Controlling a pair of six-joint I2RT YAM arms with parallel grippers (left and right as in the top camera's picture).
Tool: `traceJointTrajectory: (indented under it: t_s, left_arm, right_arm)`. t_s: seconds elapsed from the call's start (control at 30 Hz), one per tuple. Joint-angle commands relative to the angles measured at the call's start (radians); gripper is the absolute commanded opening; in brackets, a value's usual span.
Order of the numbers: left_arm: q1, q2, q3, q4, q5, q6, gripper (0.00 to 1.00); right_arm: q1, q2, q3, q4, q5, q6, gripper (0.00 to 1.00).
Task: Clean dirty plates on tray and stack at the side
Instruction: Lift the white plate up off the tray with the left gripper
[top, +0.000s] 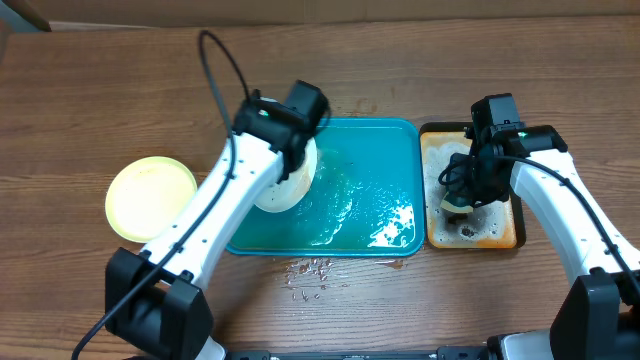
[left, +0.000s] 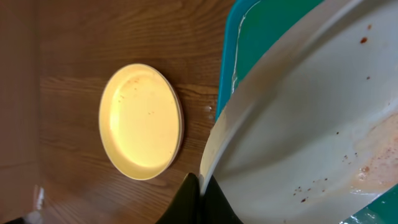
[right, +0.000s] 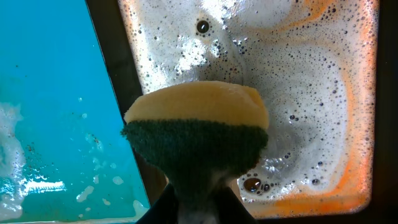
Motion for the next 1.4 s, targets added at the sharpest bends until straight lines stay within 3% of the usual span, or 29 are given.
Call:
traceJointTrajectory:
  t_s: [0.0, 1.07, 1.37]
  left_arm:
    - [-0.043, -0.026, 0.018, -0.007, -0.134, -0.057, 0.04]
    - [-0.071, -0.026, 0.018, -0.057, -0.15, -0.073, 0.04]
    - [-0.113, -0.026, 0.018, -0.074, -0.33, -0.073, 0.04]
  right_arm:
    - [-0.003, 0.0, -0.005, 0.004, 0.01, -0.004, 0.15]
    - [-0.003, 0.0, -0.005, 0.004, 0.01, -0.004, 0.15]
    - [-0.003, 0.0, -0.005, 0.001, 0.01, -0.003, 0.15]
